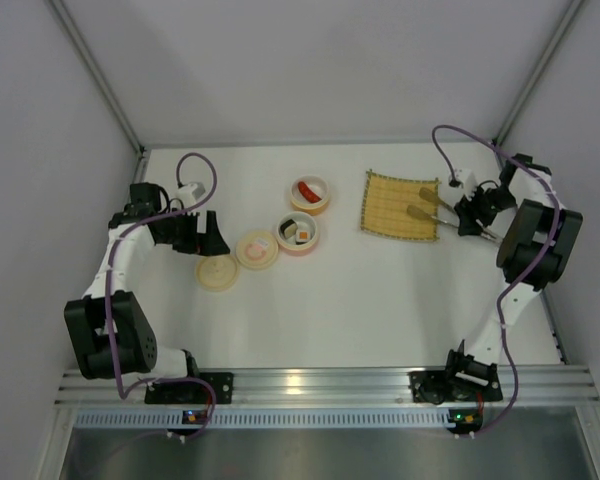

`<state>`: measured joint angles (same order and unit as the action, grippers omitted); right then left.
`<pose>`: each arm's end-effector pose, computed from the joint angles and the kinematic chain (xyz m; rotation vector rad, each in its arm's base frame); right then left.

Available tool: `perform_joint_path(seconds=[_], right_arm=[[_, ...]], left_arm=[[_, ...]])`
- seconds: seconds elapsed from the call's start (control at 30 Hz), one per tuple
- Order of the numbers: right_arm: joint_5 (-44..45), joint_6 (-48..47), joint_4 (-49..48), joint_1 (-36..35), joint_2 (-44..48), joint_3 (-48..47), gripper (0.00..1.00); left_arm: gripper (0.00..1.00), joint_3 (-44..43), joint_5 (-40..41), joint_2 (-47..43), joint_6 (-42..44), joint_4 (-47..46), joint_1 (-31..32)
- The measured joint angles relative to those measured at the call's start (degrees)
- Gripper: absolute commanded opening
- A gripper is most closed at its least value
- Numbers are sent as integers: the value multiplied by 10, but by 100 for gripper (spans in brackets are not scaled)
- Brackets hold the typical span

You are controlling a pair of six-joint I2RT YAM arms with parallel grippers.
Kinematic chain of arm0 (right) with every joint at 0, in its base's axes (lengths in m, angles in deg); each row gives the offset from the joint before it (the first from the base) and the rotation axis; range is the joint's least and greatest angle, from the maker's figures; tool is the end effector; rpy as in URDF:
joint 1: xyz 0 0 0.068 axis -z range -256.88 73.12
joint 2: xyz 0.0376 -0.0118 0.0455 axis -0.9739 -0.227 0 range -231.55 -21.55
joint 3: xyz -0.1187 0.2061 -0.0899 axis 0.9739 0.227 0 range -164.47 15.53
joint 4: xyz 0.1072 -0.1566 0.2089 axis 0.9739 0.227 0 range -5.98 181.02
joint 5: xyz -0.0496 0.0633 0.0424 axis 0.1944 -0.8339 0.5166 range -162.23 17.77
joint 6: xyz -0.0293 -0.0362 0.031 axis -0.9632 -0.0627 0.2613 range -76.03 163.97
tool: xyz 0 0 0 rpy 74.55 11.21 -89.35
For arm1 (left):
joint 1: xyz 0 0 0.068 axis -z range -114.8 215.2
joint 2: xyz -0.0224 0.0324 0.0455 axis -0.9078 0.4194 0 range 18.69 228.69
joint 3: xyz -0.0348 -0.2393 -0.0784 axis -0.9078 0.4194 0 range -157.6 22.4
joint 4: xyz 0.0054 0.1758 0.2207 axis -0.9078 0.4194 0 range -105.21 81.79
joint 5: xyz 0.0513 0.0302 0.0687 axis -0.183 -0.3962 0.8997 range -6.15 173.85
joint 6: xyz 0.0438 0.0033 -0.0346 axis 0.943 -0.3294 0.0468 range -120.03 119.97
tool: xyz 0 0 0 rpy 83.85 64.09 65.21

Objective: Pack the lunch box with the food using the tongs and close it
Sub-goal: Place the clamp on the plate.

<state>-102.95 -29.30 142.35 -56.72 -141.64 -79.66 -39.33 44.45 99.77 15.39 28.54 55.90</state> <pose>0.4038 -0.1272 0.1609 -1.2216 2.3478 0.3843 0.3009 0.0245 0.2308 0.3403 2.4354 -0.7313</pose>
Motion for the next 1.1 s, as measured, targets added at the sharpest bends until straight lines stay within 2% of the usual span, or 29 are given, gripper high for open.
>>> perform_joint_path(seconds=[0.17,0.5,0.6,0.73,0.93,1.1], right_arm=[[7,-5,-4,0,-6,0,69],[-10,7,12,-2,5,-14,78],[-30,30,27,-3,22,-51,89],[-73,78,36,-3,82,-91,99],[-142,194,29,-15,222,-97,99],[-154,322,-39,-55,339,-29,99]], left_arm=[[98,0,0,2,0,0,0],[98,-3,0,0,-3,-1,0],[98,-9,2,-9,-5,0,0],[98,-24,3,-34,-9,1,0],[98,-39,3,-74,-7,15,0],[98,-39,10,-100,-5,36,0]])
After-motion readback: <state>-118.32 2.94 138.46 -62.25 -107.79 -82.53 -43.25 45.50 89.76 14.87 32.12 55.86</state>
